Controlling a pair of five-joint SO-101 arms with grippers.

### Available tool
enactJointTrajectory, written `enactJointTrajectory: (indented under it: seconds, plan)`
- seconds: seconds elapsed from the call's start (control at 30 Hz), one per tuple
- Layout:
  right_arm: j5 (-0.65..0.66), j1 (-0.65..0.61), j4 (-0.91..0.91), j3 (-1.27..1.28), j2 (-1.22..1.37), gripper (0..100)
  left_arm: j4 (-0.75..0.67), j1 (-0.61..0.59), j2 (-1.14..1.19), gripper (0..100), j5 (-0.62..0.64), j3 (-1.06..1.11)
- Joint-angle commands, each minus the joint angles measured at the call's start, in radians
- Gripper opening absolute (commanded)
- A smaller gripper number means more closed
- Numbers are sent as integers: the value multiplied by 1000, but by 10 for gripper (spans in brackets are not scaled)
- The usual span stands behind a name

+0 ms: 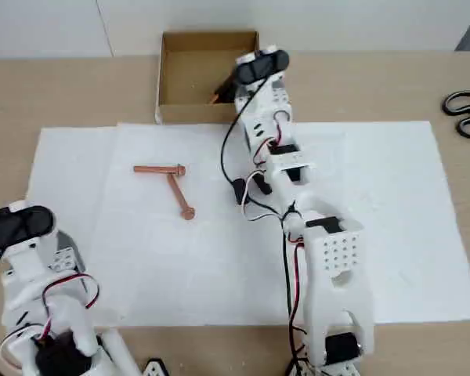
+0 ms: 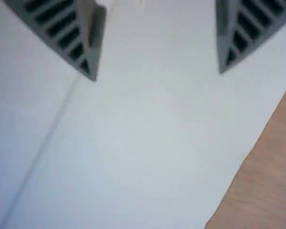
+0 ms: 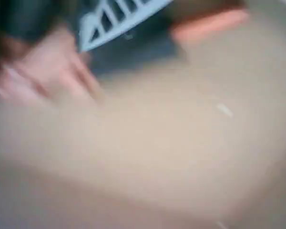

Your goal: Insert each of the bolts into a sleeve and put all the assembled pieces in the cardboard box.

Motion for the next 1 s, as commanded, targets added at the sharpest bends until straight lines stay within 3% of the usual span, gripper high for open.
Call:
enactJointTrajectory:
  seconds: [0.0,0.4,0.97]
  plan:
    - [6,30,113,-49,-174,188,8,-2,5,159,-8,-19]
    - [6,24,628,-48,-638,188,8,-2,3,159,-8,-19]
    - [6,-12,1534,-46,-1167,188,8,-2,3,159,-6,-18]
